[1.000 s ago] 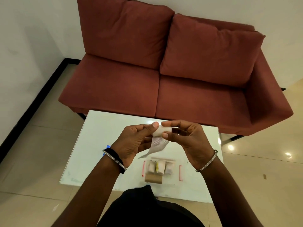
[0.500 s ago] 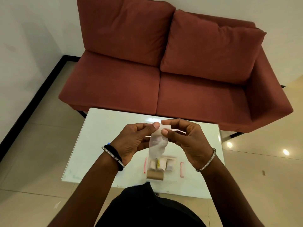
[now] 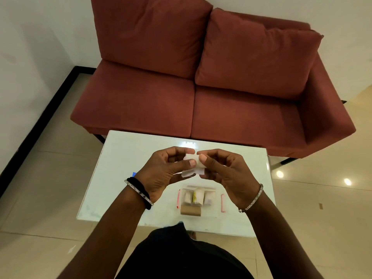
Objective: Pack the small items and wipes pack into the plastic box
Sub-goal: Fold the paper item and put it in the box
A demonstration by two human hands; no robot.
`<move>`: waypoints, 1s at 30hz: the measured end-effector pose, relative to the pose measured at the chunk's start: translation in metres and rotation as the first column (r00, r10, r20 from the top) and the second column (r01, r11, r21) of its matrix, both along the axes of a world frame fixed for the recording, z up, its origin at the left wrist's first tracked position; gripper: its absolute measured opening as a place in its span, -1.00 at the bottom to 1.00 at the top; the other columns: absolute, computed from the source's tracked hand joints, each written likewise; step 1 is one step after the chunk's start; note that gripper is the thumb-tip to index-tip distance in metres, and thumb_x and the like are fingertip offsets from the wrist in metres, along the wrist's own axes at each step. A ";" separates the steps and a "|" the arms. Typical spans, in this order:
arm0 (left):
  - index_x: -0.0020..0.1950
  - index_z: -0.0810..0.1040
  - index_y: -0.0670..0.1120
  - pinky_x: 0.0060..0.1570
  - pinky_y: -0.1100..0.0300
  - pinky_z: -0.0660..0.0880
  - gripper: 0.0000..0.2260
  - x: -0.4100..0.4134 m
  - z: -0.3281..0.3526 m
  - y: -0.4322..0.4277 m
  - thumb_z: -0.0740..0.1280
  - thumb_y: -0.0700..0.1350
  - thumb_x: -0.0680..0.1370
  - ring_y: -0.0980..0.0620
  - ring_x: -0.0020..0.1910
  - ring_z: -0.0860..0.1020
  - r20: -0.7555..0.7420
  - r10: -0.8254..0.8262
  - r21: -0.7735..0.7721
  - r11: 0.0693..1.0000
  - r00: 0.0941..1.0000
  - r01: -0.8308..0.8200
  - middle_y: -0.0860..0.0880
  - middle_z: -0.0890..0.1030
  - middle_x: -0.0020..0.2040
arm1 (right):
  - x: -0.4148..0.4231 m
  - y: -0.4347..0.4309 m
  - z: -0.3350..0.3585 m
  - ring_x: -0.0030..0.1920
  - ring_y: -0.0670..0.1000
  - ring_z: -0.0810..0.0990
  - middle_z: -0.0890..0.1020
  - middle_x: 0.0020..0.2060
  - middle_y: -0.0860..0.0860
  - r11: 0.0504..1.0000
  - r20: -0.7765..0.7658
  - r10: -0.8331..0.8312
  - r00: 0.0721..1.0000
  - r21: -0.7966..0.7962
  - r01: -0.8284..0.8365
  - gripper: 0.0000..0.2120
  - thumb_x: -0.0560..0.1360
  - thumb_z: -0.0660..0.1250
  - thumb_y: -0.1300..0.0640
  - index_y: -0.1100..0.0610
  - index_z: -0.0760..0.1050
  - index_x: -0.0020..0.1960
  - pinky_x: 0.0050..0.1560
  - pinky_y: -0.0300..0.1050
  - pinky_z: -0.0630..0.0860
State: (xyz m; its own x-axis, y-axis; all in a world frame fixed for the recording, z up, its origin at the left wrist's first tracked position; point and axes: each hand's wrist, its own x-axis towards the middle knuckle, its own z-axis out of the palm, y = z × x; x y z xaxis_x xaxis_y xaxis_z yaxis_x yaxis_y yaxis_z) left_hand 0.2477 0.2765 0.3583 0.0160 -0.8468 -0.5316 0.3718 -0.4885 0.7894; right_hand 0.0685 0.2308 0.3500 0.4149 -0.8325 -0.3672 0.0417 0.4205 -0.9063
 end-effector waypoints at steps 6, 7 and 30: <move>0.11 0.61 -0.26 -0.13 0.15 0.66 -0.61 -0.006 -0.003 0.005 0.45 -0.01 0.41 -0.16 -0.05 0.70 -0.094 0.035 0.112 0.993 0.995 -0.025 -0.23 0.71 0.00 | -0.009 0.004 -0.005 -0.07 0.16 0.71 0.72 0.00 0.13 0.991 -0.023 0.002 1.000 -0.131 -0.005 -0.63 0.25 0.57 0.21 0.18 0.67 0.05 0.04 -0.01 0.65; 0.11 0.61 -0.27 -0.16 0.17 0.66 -0.60 -0.008 -0.004 0.006 0.46 -0.03 0.41 -0.16 -0.06 0.71 -0.100 0.041 0.118 0.993 0.994 -0.029 -0.23 0.71 -0.01 | -0.011 0.005 -0.006 -0.05 0.16 0.71 0.72 0.01 0.13 0.989 -0.038 0.004 0.999 -0.148 -0.010 -0.63 0.25 0.57 0.23 0.17 0.68 0.05 0.05 0.01 0.65; 0.29 0.50 -0.20 0.23 -0.01 0.51 -0.70 -0.072 -0.101 0.022 0.23 -0.37 0.58 -0.18 0.28 0.53 -0.095 -0.049 0.276 0.958 0.994 0.074 -0.27 0.55 0.25 | -0.048 0.042 -0.099 0.24 0.14 0.60 0.64 0.19 0.21 0.990 -0.326 -0.053 0.944 0.105 0.091 -0.65 0.54 0.30 0.41 0.32 0.51 0.32 0.34 0.08 0.49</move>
State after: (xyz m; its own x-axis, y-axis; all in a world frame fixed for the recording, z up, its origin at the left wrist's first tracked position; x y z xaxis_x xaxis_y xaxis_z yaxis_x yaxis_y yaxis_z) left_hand 0.1752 0.2984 0.2576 -0.0878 -0.6630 -0.7434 0.3950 -0.7083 0.5851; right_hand 0.0203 0.2723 0.2510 0.1992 -0.7987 -0.5678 -0.2094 0.5314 -0.8209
